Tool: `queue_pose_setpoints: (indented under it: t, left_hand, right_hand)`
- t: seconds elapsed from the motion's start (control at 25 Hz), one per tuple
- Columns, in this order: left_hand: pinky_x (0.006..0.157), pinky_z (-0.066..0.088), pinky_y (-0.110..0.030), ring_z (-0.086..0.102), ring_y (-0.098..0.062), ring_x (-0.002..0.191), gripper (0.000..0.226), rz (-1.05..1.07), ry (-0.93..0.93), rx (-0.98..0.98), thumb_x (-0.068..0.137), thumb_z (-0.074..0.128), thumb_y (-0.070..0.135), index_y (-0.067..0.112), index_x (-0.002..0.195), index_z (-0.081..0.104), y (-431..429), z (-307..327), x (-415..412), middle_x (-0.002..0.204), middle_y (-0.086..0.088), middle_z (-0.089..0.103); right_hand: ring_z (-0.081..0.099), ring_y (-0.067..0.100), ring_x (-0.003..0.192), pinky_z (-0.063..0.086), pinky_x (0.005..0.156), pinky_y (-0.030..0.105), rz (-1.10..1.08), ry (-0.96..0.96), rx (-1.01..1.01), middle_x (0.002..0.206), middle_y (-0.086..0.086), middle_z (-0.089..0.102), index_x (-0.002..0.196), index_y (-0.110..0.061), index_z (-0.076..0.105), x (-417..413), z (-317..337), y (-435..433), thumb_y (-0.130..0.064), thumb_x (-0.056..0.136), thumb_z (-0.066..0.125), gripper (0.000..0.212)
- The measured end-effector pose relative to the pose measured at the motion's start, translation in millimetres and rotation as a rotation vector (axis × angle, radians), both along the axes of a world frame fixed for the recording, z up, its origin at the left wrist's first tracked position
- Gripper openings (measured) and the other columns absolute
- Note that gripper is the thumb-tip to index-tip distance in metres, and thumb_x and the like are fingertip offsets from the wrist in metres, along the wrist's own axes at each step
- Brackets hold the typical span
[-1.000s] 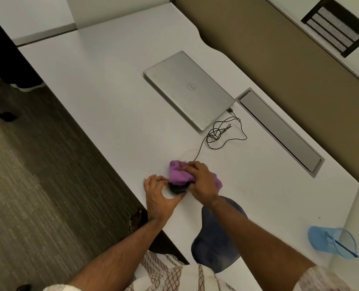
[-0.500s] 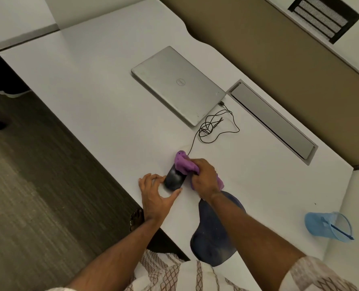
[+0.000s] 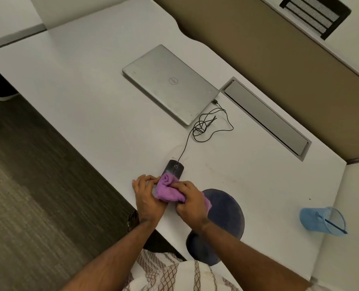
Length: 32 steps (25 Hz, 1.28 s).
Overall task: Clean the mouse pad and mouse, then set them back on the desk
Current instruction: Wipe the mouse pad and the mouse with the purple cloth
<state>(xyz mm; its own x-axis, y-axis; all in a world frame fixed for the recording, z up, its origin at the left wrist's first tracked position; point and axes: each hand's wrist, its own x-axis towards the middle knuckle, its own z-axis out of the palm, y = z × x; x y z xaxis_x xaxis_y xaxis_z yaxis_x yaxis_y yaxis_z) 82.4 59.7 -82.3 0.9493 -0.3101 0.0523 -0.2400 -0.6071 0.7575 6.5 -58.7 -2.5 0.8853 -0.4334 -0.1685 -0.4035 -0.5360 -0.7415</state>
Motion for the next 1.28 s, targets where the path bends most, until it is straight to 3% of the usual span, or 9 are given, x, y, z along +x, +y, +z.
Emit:
queue_pose_setpoints:
  t: [0.16,0.24,0.36,0.56,0.68,0.8,0.96,1.12,1.28]
  left_hand:
    - [0.113,0.034,-0.062,0.051,-0.026,0.122,0.065,0.044,0.036,-0.042,0.066,0.085,0.059,0.008,0.104,0.071,-1.4,4.7,-1.4,0.113,-0.005,0.064]
    - [0.111,0.036,-0.064,0.049,-0.025,0.122,0.064,0.034,0.03,-0.046,0.067,0.084,0.06,0.009,0.104,0.072,-1.2,6.0,-2.0,0.113,-0.004,0.064]
    - [0.113,0.034,-0.064,0.05,-0.025,0.122,0.061,0.036,0.027,-0.05,0.065,0.091,0.05,0.007,0.103,0.071,-0.6,7.5,-2.3,0.113,-0.006,0.064]
    - [0.115,0.035,-0.062,0.052,-0.028,0.119,0.059,-0.013,0.052,0.065,0.064,0.095,0.029,0.008,0.11,0.064,-3.2,12.4,-0.4,0.11,-0.009,0.065]
    - [0.113,0.038,-0.063,0.056,-0.034,0.117,0.062,-0.049,0.015,0.156,0.067,0.095,0.027,0.008,0.116,0.062,-3.9,13.1,-1.5,0.11,-0.013,0.066]
    - [0.114,0.039,-0.058,0.051,-0.029,0.12,0.068,0.034,0.103,0.004,0.063,0.097,0.039,0.007,0.115,0.065,-3.4,17.2,-1.3,0.117,-0.01,0.064]
    - [0.119,0.031,-0.052,0.049,-0.027,0.124,0.062,0.033,0.088,0.008,0.064,0.094,0.047,0.008,0.106,0.072,-3.3,15.9,-2.1,0.118,-0.007,0.065]
    - [0.119,0.031,-0.05,0.05,-0.028,0.125,0.063,0.045,0.102,-0.003,0.064,0.093,0.049,0.008,0.106,0.072,-1.5,15.2,-2.2,0.118,-0.007,0.065]
    - [0.114,0.038,-0.059,0.049,-0.026,0.12,0.062,0.05,0.1,-0.03,0.063,0.096,0.039,0.007,0.109,0.068,-2.9,21.6,-3.1,0.115,-0.008,0.063]
  right_hand:
    - [0.06,0.005,0.086,0.045,0.071,0.013,-0.193,0.074,0.038,0.096,-0.009,0.064,0.1,-0.029,0.066,35.7,5.8,-27.5,-0.004,0.084,0.05,0.033]
    - [0.06,0.006,0.085,0.042,0.069,0.008,-0.32,0.077,0.083,0.095,-0.007,0.066,0.102,-0.027,0.066,54.7,7.5,-38.3,0.001,0.085,0.047,0.038]
    - [0.059,0.007,0.086,0.042,0.071,0.009,-0.328,0.104,0.086,0.097,-0.008,0.065,0.106,-0.026,0.066,59.7,8.5,-35.0,0.003,0.08,0.05,0.042]
    - [0.045,0.004,0.111,0.036,0.099,0.014,0.163,0.071,-0.086,0.124,-0.007,0.057,0.124,-0.027,0.063,23.7,16.0,-4.6,-0.01,0.083,0.063,0.045]
    - [0.049,0.018,0.116,0.04,0.1,0.028,0.463,0.018,-0.344,0.128,-0.001,0.058,0.124,-0.026,0.063,25.2,10.4,-10.4,-0.015,0.082,0.069,0.044]
    - [0.048,0.02,0.114,0.042,0.097,0.031,0.303,0.102,-0.3,0.126,0.001,0.056,0.129,-0.028,0.06,53.2,15.2,-30.6,-0.013,0.082,0.068,0.05]
    - [0.056,0.024,0.1,0.043,0.078,0.032,0.037,0.256,-0.147,0.106,0.002,0.058,0.121,-0.029,0.066,95.3,16.4,-58.4,-0.005,0.079,0.059,0.049]
    - [0.058,0.023,0.1,0.046,0.079,0.028,-0.047,0.222,-0.044,0.104,0.002,0.06,0.11,-0.024,0.07,95.7,14.3,-55.0,-0.002,0.073,0.059,0.044]
    - [0.046,0.01,0.115,0.036,0.099,0.014,0.022,0.023,-0.041,0.122,-0.004,0.057,0.117,-0.022,0.068,46.4,3.3,-15.8,-0.001,0.074,0.061,0.048]
